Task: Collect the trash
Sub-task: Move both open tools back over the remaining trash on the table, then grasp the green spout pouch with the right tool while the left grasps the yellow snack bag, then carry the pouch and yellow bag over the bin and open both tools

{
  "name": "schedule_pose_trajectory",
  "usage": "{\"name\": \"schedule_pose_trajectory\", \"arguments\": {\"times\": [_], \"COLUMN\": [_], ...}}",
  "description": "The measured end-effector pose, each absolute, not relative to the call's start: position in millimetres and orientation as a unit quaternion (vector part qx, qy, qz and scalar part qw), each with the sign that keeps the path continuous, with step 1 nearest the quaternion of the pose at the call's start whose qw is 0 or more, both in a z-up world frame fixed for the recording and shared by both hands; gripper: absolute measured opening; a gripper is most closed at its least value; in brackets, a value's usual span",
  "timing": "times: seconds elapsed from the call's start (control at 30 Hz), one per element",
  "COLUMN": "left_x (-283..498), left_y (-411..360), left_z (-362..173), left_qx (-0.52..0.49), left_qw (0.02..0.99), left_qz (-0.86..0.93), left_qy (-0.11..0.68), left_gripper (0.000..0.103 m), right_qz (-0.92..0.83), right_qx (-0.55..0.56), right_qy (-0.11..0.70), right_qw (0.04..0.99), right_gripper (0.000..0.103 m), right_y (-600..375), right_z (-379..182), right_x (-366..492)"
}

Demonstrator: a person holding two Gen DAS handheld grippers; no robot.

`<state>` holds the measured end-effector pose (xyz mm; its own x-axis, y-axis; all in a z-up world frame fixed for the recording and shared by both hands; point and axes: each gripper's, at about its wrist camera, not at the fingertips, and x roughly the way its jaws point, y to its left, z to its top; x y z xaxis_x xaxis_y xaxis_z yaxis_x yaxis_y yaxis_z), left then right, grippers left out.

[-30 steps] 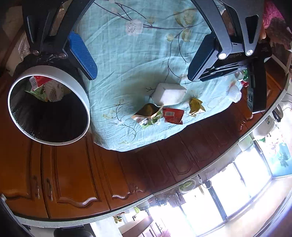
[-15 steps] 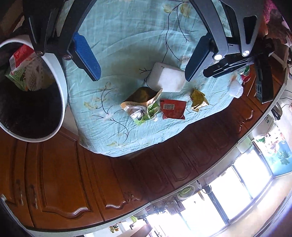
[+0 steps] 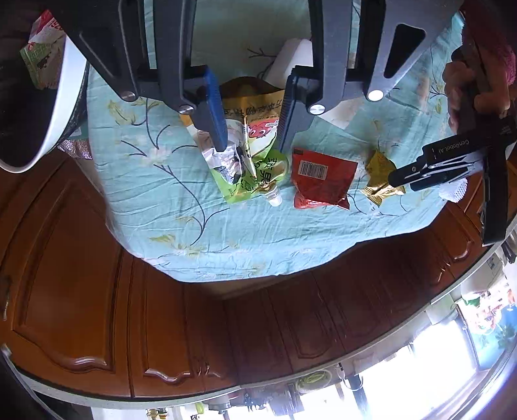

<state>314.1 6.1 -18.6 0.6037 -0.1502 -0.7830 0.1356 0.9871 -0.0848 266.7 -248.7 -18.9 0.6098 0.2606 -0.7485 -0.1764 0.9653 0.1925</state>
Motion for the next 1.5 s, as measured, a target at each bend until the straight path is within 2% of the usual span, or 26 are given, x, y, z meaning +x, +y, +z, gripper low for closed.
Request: {"name": "schedule_pose_trajectory", "arguments": {"times": [0.07,0.1,0.13,0.17,0.43,0.83,1.1,1.3,1.37,1.5], "left_x": [320.9,324.5,325.8,326.5,300.3,213.9,189.4,178.0,174.3,171.7], "left_y": [2.6,1.3,0.6,-0.5,-7.3,-27.3,-76.5,-102.6,-104.8,-102.6], "left_z": [-24.6,-28.6,-31.7,-34.7,-30.8,1.5,12.5,-2.7,-8.4,-14.8], "left_qx": [0.002,0.007,0.009,0.008,-0.003,-0.02,-0.003,0.014,0.019,0.022], "left_qw": [0.894,0.892,0.89,0.887,0.887,0.89,0.878,0.862,0.859,0.856], "left_qz": [-0.079,-0.079,-0.081,-0.089,-0.121,-0.181,-0.247,-0.267,-0.268,-0.265], "left_qy": [0.441,0.445,0.448,0.452,0.446,0.419,0.411,0.43,0.436,0.444], "left_gripper": [0.077,0.076,0.066,0.049,0.046,0.046,0.046,0.046,0.046,0.046], "right_qz": [0.115,0.113,0.111,0.111,0.121,0.119,0.105,0.088,0.09,0.1], "right_qx": [0.035,0.033,0.033,0.037,0.072,0.114,0.137,0.124,0.118,0.096], "right_qy": [0.439,0.444,0.445,0.442,0.42,0.383,0.375,0.411,0.422,0.431], "right_qw": [0.89,0.888,0.888,0.889,0.897,0.909,0.911,0.899,0.894,0.891], "right_gripper": [0.015,0.013,0.012,0.011,0.004,0.003,0.003,0.004,0.009,0.011], "right_y": [-243.4,-242.8,-243.2,-245.1,-258.9,-284.4,-304.9,-309.5,-307.6,-298.0], "right_z": [-29.5,-33.4,-36.0,-36.8,-21.2,-3.3,-3.4,-28.0,-35.4,-35.5], "right_x": [272.3,272.7,271.8,269.8,241.7,180.4,148.0,139.6,138.5,142.8]}}
